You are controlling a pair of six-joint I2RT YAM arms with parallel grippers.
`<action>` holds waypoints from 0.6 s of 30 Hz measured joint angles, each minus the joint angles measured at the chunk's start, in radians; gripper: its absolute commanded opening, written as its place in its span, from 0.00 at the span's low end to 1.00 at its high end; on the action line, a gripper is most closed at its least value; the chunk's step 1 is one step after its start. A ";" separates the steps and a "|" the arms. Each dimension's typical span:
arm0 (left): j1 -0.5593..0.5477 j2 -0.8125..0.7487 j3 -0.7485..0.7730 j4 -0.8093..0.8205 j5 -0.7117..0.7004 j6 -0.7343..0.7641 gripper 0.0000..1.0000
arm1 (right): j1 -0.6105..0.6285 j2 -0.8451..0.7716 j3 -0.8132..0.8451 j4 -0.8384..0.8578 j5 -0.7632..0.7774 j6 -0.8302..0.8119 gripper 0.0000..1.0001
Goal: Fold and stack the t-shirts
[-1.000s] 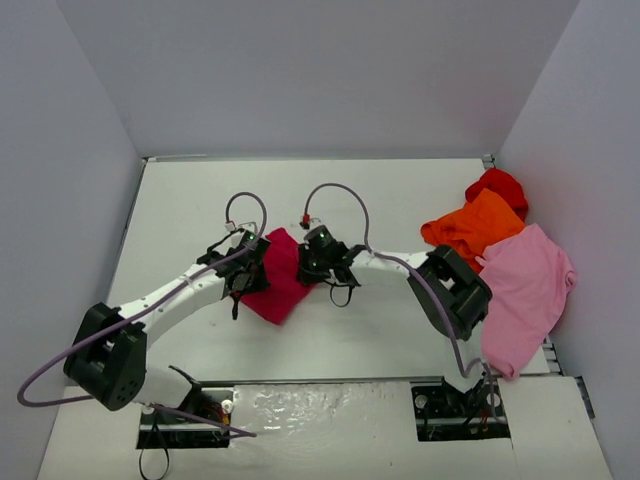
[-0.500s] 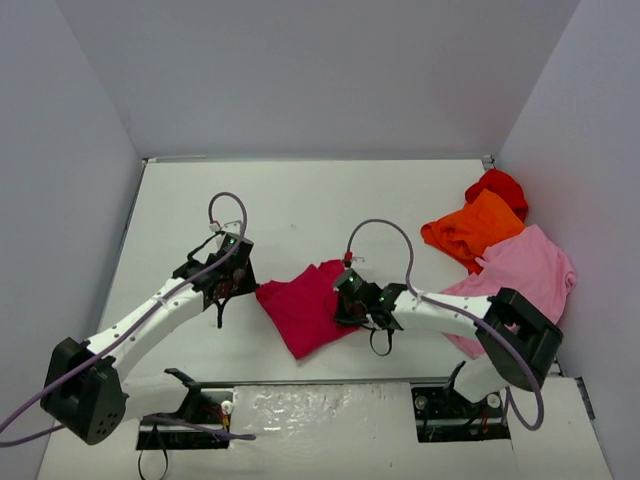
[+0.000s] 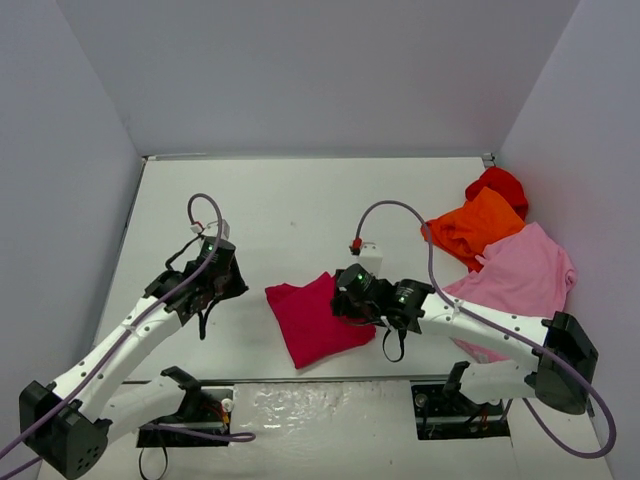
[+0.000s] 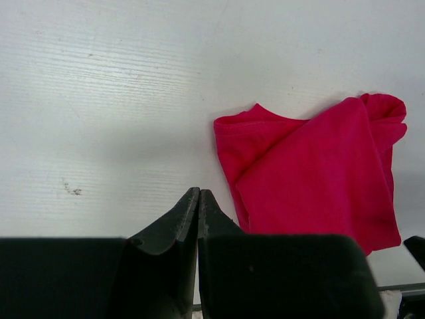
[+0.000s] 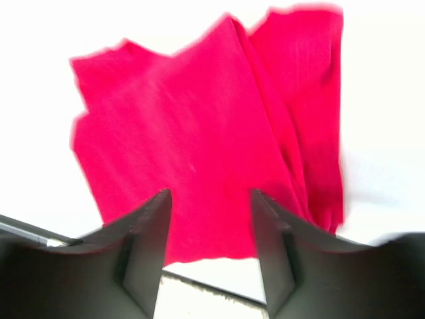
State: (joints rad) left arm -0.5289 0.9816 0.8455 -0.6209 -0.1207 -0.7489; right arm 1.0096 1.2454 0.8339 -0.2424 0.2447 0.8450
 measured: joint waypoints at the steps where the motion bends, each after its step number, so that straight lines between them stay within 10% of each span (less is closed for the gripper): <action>1: 0.000 -0.013 0.000 -0.008 0.000 -0.004 0.00 | 0.000 0.009 0.035 -0.002 0.013 -0.025 0.50; 14: 0.000 -0.071 -0.001 -0.073 0.012 -0.056 0.00 | -0.022 0.548 0.301 0.071 0.008 -0.275 0.47; 18: 0.001 -0.099 -0.002 -0.095 0.010 -0.067 0.00 | -0.064 0.585 0.294 0.073 -0.007 -0.297 0.06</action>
State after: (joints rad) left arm -0.5282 0.8824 0.8433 -0.7163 -0.1104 -0.8155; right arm 0.9460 1.8305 1.1278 -0.1690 0.2372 0.5478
